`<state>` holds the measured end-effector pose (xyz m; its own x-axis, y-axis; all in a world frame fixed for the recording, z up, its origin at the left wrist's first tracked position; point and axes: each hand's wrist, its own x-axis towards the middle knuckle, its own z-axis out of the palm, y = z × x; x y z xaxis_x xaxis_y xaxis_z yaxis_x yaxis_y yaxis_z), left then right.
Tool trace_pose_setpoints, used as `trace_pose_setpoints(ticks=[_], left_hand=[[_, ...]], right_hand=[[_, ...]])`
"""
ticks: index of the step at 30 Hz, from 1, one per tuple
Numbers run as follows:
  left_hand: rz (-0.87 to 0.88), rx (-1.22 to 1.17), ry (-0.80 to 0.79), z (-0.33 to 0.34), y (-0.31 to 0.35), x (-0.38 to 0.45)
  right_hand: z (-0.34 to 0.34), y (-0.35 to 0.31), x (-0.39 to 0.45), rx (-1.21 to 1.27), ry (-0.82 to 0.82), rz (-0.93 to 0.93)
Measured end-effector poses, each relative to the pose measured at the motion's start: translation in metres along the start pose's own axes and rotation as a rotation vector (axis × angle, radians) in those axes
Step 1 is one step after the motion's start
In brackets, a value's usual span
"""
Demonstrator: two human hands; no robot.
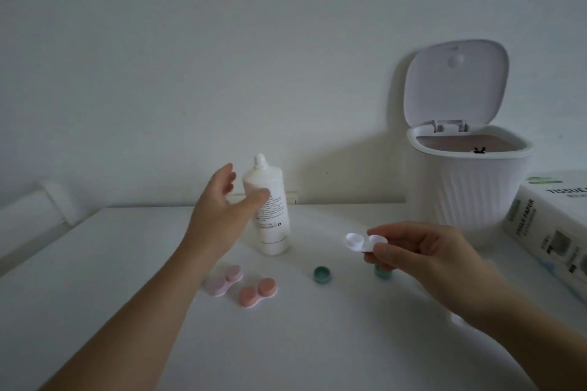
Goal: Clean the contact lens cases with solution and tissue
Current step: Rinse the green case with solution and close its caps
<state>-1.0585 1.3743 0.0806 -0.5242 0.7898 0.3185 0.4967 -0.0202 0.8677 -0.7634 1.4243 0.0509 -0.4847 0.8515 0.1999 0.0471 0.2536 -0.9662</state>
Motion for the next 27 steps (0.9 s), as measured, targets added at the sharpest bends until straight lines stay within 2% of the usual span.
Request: trace_pose_setpoints(ticks=[2,4,14,21,27], left_hand=[[-0.065,-0.018,-0.257,-0.005,-0.005,0.01],[-0.056,0.001,-0.391,-0.006,-0.008,0.014],[0.005,-0.03,-0.196,0.014,-0.03,0.011],[0.285,-0.031,-0.228,0.022,-0.016,-0.015],[0.475,0.112,-0.249,0.021,-0.009,-0.022]], right_hand=[[0.001,0.002,0.0,-0.008,-0.01,-0.004],[0.001,0.003,0.0,-0.009,-0.016,0.002],[0.0,0.005,0.0,0.013,-0.024,0.018],[0.003,-0.001,-0.003,0.018,-0.016,-0.029],[0.001,-0.009,-0.007,0.01,0.062,-0.072]])
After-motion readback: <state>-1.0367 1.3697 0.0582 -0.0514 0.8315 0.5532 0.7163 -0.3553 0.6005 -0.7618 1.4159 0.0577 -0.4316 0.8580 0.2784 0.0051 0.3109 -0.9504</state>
